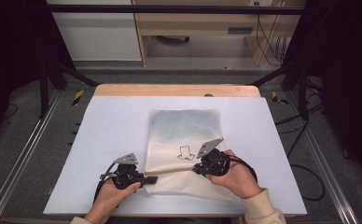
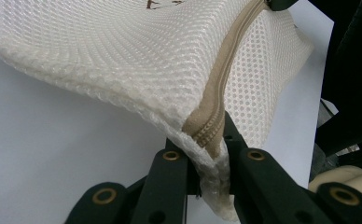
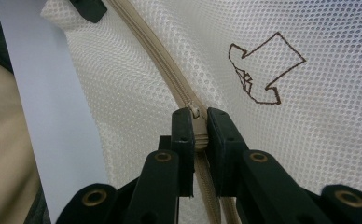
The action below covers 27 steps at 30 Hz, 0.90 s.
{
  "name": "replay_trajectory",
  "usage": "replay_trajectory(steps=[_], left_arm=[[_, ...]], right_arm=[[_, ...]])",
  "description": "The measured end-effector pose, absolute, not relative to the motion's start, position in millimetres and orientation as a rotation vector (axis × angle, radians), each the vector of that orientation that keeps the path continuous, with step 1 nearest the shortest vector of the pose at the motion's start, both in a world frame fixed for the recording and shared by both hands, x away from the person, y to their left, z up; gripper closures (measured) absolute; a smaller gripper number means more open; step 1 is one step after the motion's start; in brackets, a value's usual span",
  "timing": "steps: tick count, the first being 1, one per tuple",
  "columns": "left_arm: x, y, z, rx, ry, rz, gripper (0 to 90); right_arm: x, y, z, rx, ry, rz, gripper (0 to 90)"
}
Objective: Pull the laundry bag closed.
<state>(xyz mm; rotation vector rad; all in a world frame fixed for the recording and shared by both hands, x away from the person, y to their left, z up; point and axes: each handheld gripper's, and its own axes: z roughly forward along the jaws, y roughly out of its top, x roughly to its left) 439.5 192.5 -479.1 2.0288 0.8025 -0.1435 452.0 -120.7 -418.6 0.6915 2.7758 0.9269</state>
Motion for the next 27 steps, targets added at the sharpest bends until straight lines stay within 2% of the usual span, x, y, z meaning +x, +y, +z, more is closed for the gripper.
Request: replay_trajectory(steps=[27], left_arm=[[439.4, 192.4, -479.1, 2.034, 0.8, -0.141, 84.1]], right_arm=[[444.9, -156.0, -421.4, 0.791, 2.726, 0.94, 81.9]])
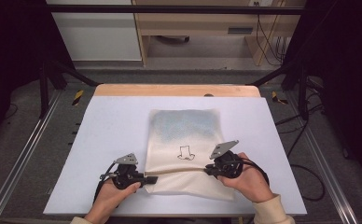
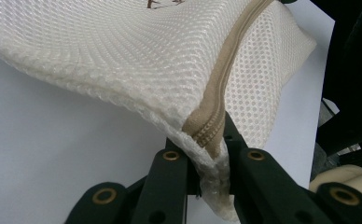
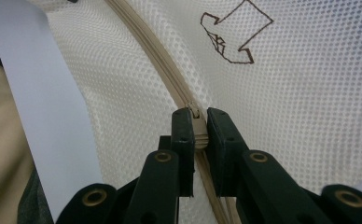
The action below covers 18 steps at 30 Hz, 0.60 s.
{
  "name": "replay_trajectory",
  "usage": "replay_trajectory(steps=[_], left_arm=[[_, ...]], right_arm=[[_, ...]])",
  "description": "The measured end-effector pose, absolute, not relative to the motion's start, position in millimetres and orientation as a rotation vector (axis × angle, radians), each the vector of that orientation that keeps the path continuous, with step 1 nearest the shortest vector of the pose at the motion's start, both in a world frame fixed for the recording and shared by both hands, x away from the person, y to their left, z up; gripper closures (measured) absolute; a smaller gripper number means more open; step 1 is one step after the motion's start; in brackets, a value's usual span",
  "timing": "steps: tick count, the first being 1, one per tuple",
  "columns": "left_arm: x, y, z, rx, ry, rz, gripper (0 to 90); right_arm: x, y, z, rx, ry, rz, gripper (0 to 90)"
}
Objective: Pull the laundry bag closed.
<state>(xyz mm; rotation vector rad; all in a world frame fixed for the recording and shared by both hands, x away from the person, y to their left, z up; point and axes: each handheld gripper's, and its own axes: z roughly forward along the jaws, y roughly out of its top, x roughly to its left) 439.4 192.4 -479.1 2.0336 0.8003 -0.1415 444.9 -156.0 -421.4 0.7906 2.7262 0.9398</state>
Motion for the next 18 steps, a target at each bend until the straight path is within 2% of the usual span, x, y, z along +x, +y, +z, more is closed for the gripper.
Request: replay_trajectory(steps=[18], left_arm=[[438.7, 190.5, -480.1, 2.036, 0.797, -0.142, 84.2]], right_arm=[[437.0, -180.7, -427.2, 0.867, 2.693, 0.954, 81.9]])
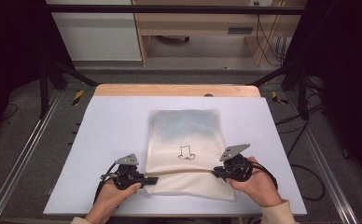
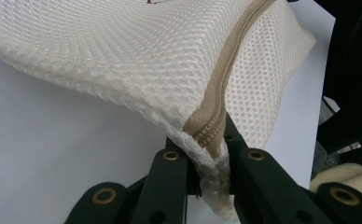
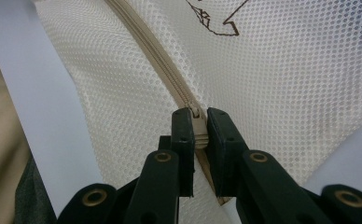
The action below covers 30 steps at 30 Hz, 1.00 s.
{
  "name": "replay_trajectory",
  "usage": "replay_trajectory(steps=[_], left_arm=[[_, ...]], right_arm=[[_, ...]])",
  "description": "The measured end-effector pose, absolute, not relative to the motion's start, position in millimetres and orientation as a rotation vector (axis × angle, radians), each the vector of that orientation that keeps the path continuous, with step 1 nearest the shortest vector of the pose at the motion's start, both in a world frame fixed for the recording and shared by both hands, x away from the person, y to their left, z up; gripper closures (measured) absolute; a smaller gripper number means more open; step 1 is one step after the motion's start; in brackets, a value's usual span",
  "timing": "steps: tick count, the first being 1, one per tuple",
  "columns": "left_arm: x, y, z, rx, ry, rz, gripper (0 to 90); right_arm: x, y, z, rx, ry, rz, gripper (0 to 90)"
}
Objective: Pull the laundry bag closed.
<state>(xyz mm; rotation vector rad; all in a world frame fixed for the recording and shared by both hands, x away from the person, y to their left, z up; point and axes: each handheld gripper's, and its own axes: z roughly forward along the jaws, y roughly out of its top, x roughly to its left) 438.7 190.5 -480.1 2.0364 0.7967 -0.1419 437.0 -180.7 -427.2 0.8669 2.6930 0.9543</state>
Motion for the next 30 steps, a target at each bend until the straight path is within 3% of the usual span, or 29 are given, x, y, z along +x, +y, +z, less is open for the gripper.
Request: replay_trajectory(steps=[30], left_arm=[[438.7, 190.1, -480.1, 2.043, 0.791, -0.139, 84.2]], right_arm=[[434.3, -194.7, -430.4, 0.909, 2.677, 0.951, 81.9]])
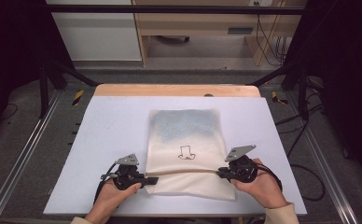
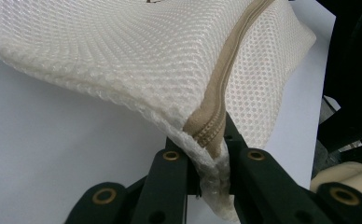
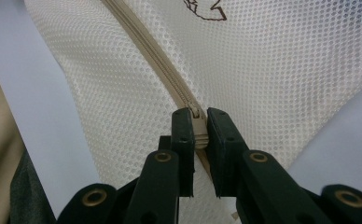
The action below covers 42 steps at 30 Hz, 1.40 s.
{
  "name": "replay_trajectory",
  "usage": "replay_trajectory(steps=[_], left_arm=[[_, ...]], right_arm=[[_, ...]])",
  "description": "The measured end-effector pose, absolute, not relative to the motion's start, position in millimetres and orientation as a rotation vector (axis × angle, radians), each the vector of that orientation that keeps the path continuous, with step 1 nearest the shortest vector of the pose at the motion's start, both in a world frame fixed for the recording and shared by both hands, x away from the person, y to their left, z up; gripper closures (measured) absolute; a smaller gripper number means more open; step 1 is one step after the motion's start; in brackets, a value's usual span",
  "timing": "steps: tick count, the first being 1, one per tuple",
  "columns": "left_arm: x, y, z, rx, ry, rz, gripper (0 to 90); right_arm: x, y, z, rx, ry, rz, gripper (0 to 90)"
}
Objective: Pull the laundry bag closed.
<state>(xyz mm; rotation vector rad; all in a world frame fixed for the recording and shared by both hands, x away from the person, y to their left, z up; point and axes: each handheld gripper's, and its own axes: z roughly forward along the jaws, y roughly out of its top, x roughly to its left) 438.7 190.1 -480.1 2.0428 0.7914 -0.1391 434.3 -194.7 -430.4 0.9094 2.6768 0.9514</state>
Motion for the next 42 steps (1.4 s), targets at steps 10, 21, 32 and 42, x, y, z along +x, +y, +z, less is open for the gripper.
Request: replay_trajectory(steps=[10, 21, 32, 42], left_arm=[[438.5, 190.0, -480.1, 2.043, 0.791, -0.137, 84.2], [438.5, 190.3, -479.6, 2.043, 0.791, -0.137, 84.2], [438.5, 190.3, -479.7, 2.043, 0.789, -0.134, 84.1], [438.2, 190.1, -479.1, 2.042, 0.786, -0.13, 84.1]], right_arm=[[433.5, -195.5, -431.2, 0.919, 2.676, 0.956, 81.9], [432.2, -198.7, -433.5, 0.93, 2.681, 0.949, 81.9], [431.0, -202.8, -435.1, 0.94, 2.673, 0.953, 81.9], [430.4, -203.9, -435.7, 0.937, 2.676, 0.956, 81.8]])
